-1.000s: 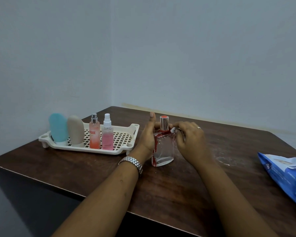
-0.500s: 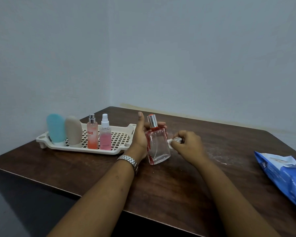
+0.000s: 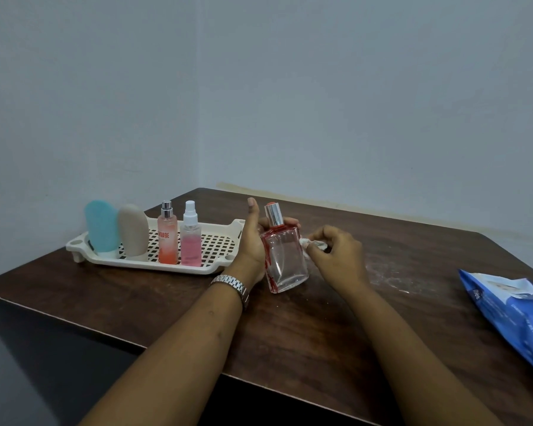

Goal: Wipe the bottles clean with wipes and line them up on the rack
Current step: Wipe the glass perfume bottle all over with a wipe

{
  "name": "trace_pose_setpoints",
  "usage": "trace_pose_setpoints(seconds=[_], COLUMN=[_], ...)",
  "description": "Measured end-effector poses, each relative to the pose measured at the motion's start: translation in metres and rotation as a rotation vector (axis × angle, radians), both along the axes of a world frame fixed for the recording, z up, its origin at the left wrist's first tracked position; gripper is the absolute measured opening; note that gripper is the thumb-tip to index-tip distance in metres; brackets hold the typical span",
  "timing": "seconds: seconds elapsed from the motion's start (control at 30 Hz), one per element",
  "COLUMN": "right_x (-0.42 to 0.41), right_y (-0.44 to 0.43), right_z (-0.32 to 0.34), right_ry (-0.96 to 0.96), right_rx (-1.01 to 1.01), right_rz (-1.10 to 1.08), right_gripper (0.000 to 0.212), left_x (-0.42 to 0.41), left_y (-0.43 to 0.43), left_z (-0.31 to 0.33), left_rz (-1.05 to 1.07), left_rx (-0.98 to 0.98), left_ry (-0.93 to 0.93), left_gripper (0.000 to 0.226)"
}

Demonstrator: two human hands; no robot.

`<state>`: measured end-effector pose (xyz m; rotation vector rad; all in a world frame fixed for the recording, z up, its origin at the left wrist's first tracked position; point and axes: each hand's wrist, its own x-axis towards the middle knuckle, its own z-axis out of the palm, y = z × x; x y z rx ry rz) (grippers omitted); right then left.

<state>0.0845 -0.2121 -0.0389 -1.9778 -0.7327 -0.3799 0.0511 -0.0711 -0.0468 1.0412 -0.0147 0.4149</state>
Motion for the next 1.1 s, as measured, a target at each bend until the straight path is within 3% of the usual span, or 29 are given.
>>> trace_pose_setpoints(seconds=[0.23,0.37,0.47,0.67,0.83,1.1], right_x=[0.009,0.01,0.005,-0.007,-0.012,-0.003], right_y=[-0.014,-0.01,-0.004,0.012,0.013,0.01], right_z=[0.002,0.003,0.003,-0.002,-0.005,-0.002], right_ry=[0.131,-0.001,-0.092,-0.37,-0.49,-0.406], right_rx=[-0.271,0.004,0.179,0.14,0.059,0.146], right_rz=[0.088,0.003,-0.011,-0.006,0.032,-0.014], right_gripper=[0.017,0.006,0.019,0.025,0.023,0.024], left_x=[0.001,-0.002,-0.003,-0.003,-0.002,-0.001], left_y=[0.0,-0.001,-0.004,-0.006,-0.005,-0.006], left_z=[-0.001,0.002,0.004,0.005,0.006,0.003], left_rz=[0.047,0.042,0.022,0.046,0.045,0.014], left_rx=[-0.015,0.007,0.032,0.001,0.012,0.016], left_ry=[0.005,0.007,0.008,0.033,0.016,0.007], left_gripper=[0.087,0.087,0.087,0.081,0.085,0.083])
